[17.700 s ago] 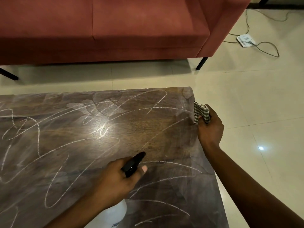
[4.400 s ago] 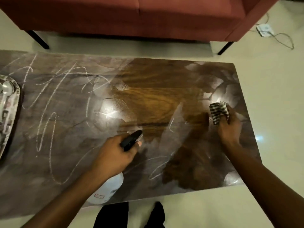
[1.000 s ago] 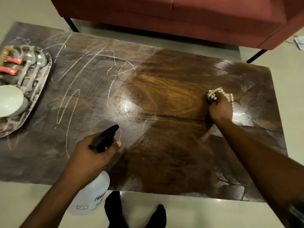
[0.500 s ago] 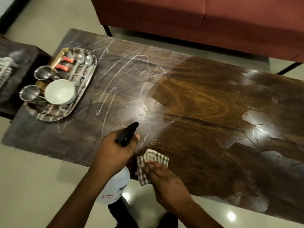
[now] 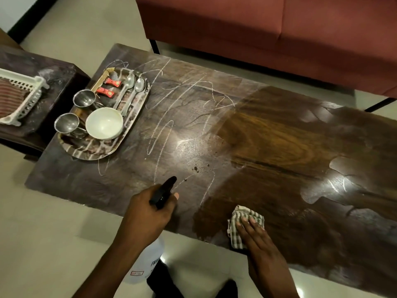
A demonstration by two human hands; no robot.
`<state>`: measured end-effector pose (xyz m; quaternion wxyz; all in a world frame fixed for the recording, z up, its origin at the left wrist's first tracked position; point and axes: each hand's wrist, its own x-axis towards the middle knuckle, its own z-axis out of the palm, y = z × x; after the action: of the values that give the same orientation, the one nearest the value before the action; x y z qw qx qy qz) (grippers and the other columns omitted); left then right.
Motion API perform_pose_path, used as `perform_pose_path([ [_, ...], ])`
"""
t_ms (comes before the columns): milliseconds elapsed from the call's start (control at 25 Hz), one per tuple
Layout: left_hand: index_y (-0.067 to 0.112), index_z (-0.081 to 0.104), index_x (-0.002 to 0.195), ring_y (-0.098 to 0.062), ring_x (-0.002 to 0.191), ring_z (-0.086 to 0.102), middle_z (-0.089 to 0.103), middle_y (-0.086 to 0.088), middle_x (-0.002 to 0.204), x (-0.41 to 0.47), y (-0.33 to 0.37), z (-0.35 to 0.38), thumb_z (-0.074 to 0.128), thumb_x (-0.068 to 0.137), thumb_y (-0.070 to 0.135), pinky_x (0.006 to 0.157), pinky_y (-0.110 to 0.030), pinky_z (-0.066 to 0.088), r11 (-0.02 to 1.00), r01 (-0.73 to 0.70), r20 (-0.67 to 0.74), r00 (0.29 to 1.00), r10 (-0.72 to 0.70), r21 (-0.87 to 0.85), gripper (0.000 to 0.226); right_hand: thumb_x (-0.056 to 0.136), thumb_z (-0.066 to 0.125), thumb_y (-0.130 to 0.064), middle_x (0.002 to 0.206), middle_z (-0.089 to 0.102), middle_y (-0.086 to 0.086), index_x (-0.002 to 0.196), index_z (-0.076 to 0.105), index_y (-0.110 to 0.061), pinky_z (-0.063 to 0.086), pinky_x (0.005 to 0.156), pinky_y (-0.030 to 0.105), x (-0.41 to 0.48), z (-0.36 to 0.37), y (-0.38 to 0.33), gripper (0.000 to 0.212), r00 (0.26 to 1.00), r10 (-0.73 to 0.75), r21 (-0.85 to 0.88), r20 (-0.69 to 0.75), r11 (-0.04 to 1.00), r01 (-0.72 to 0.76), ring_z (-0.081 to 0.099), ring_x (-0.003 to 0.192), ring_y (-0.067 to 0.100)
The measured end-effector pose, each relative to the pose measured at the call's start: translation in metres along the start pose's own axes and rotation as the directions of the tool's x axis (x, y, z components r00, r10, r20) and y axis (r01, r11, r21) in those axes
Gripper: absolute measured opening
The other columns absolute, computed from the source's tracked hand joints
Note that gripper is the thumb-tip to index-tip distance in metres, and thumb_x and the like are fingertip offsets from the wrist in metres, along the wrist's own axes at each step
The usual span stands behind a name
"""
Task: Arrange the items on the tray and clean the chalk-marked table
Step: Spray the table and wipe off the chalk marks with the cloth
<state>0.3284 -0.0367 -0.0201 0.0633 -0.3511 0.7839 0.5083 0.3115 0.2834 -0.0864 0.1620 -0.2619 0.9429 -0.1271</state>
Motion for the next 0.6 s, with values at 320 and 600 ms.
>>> perform_pose_path([
  [320, 0.050, 0.068, 0.070, -0.005, 0.048, 0.057, 0.060, 0.016, 0.050, -0.010, -0.032, -0.047, 0.075, 0.092, 0.044, 0.056, -0.023, 0.045, 0.999, 0.025, -0.005, 1.000, -0.025, 0.030, 0.024, 0.070, 0.071, 0.025, 0.160, 0.049, 0.008, 0.150, 0.058, -0.010, 0.045, 0.118, 0.042, 0.001, 0.020, -0.022, 0.088, 0.990, 0.137, 0.153, 0.030, 0.978, -0.140, 0.041, 0.152, 0.039],
  [600, 0.048, 0.076, 0.117, -0.001, 0.060, 0.062, 0.075, 0.011, 0.079, -0.032, -0.067, -0.069, 0.080, 0.087, 0.044, 0.067, -0.023, 0.051, 1.000, 0.012, 0.103, 0.995, -0.015, 0.026, 0.030, 0.087, 0.060, 0.013, 0.160, 0.050, 0.010, 0.149, 0.058, -0.008, 0.048, 0.115, 0.049, 0.002, 0.041, -0.060, 0.066, 0.979, 0.180, 0.228, -0.100, 0.962, -0.153, 0.040, 0.153, 0.037],
])
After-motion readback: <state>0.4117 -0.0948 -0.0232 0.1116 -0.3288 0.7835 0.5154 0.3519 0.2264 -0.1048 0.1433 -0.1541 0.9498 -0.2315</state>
